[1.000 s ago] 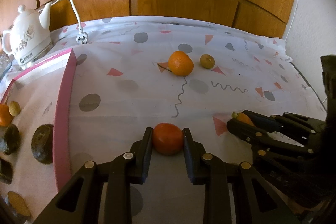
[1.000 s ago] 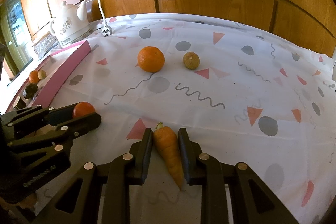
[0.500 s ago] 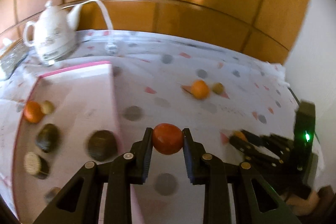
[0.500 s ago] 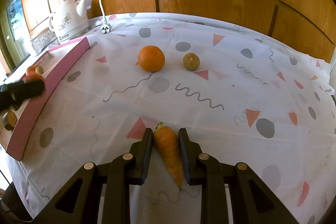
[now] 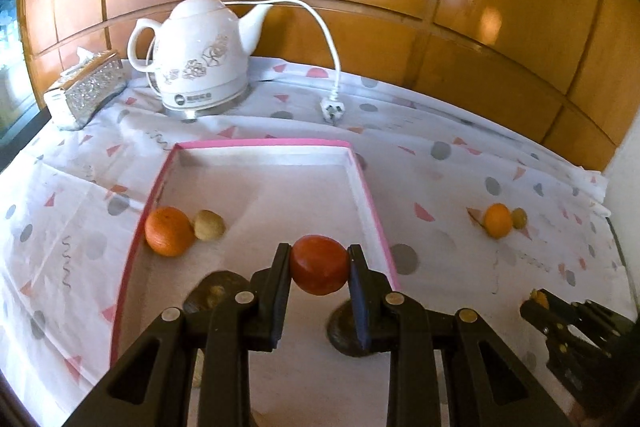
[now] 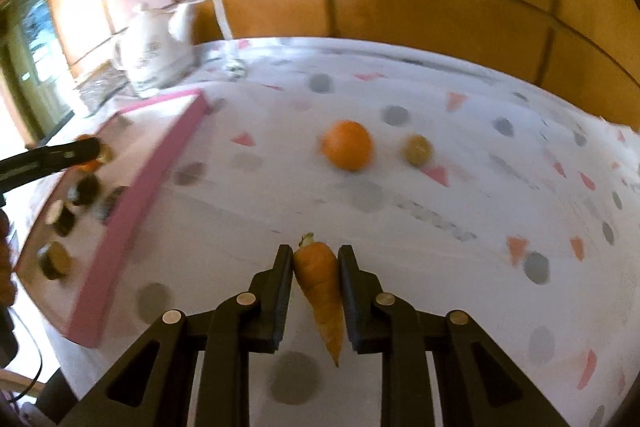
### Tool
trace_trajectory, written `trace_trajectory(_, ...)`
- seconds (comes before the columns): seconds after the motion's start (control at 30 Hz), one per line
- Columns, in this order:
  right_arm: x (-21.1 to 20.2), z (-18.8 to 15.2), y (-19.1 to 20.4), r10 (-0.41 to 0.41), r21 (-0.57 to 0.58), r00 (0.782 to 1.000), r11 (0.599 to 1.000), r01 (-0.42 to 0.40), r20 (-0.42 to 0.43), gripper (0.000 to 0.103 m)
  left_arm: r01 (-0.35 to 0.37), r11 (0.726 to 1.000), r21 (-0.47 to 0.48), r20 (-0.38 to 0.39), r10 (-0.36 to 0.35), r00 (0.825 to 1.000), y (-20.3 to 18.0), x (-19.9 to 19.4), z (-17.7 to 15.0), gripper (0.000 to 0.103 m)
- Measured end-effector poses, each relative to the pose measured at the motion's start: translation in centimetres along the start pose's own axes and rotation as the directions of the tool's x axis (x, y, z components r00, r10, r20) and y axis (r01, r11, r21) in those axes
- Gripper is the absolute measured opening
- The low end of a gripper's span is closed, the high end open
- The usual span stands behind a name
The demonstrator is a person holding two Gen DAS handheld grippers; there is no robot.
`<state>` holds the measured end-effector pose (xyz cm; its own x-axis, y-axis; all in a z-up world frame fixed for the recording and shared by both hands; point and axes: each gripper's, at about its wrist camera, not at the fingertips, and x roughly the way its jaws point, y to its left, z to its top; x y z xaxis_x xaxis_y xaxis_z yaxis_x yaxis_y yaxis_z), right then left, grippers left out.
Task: Organize fruits
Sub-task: 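Release the carrot into the tray with the right tool while the left tool releases the tomato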
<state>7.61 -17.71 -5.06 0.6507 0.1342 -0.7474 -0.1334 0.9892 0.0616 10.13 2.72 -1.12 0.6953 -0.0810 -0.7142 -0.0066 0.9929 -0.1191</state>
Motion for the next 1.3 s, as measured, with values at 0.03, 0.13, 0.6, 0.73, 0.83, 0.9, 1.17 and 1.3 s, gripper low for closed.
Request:
trace_trajectory(0.03, -0.2, 0.2, 0.7, 0.011, -0.016, 1.000, 1.000, -0.011, 0.005, 0.023, -0.003, 1.000, -0.002, -0.002, 0.003, 1.000, 0.2, 0.1, 0.1, 0.028)
trace_trajectory(0.13, -0.6, 0.8, 2.7, 0.064, -0.035, 0.998, 0.997, -0.064, 0.016, 0.023, -0.013, 1.000, -0.013, -0.003, 0.013, 1.000, 0.5, 0.3, 0.3, 0.028)
trace_trajectory(0.6, -0.3, 2.9, 10.1, 0.269, -0.082, 0.963, 0.960, -0.268, -0.001, 0.023, -0.032, 0.997, -0.073, -0.025, 0.030, 0.999, 2.7, 1.1, 0.1, 0.034)
trace_trajectory(0.73, 0.5, 2.8, 11.2, 0.300, -0.061, 0.954, 0.952, -0.301, -0.022, 0.023, -0.026, 0.995, -0.097, -0.018, 0.025, 1.000, 3.4, 0.6, -0.3, 0.038)
trace_trajectory(0.83, 0.9, 2.9, 12.1, 0.320, -0.050, 0.947, 0.946, -0.322, -0.032, 0.023, -0.023, 0.993, -0.118, -0.015, 0.022, 1.000, 4.2, 0.0, -0.7, 0.045)
trace_trajectory(0.9, 1.3, 3.0, 12.7, 0.348, -0.039, 0.936, 0.936, -0.350, -0.041, 0.024, -0.032, 0.991, -0.127, -0.011, 0.030, 0.999, 4.6, -0.4, -1.1, 0.045)
trace_trajectory(1.17, 1.7, 2.7, 13.7, 0.343, -0.037, 0.938, 0.938, -0.345, -0.051, 0.029, -0.078, 0.988, -0.132, -0.015, 0.077, 0.997, 5.6, -1.5, -2.9, 0.045)
trace_trajectory(1.3, 1.5, 2.3, 13.6, 0.328, -0.038, 0.943, 0.943, -0.330, -0.048, 0.029, -0.087, 0.987, -0.136, -0.019, 0.086, 0.996, 5.5, -1.8, -3.6, 0.046)
